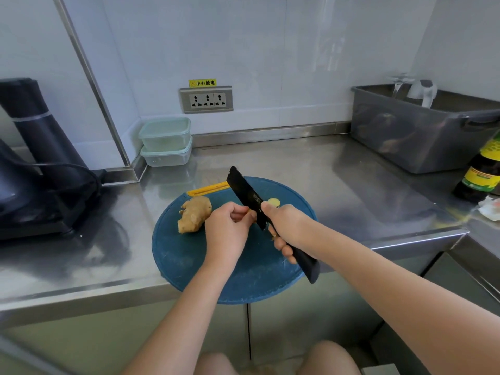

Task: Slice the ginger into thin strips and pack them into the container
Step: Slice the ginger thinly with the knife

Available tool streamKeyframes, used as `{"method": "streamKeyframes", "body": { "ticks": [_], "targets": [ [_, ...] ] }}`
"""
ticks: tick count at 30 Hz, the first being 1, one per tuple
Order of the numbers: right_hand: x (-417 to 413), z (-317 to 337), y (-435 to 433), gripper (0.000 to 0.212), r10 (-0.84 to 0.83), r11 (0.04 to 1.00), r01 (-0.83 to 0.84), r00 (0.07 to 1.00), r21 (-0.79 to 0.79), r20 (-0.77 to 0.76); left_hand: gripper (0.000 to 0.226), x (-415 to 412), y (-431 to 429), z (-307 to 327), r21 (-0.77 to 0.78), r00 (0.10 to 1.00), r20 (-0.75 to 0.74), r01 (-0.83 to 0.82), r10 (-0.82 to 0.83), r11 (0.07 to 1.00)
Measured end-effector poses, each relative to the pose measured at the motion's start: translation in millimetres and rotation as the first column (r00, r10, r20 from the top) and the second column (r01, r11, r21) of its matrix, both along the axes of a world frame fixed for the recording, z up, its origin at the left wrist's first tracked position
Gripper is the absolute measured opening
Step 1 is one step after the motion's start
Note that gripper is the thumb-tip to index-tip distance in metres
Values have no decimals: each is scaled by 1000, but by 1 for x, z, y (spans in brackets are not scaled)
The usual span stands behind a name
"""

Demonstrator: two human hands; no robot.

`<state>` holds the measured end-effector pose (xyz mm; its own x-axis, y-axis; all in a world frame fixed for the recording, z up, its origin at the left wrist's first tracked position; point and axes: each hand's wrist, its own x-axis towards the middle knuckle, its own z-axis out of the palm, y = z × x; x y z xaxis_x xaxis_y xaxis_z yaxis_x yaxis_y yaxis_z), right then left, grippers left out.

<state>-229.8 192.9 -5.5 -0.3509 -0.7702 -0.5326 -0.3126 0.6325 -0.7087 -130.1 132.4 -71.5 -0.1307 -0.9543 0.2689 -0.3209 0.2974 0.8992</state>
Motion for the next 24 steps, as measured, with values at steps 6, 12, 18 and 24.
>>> {"method": "streamKeyframes", "body": {
  "ticks": [6,12,18,24],
  "targets": [
    [3,0,17,51,-2,999,2,1000,36,-18,8,2,2,2,15,1000,-5,11,-11,1000],
    [7,-2,17,54,-35,995,39,998,93,-49,6,3,0,0,-6,999,48,20,-20,1000],
    [17,3,-1,52,-14,995,21,997,96,-73,4,4,0,0,9,999,26,24,-24,1000],
    [20,2,-17,55,13,998,-6,994,64,-108,5,3,0,2,29,1000,-4,27,-27,999]
  ]
}}
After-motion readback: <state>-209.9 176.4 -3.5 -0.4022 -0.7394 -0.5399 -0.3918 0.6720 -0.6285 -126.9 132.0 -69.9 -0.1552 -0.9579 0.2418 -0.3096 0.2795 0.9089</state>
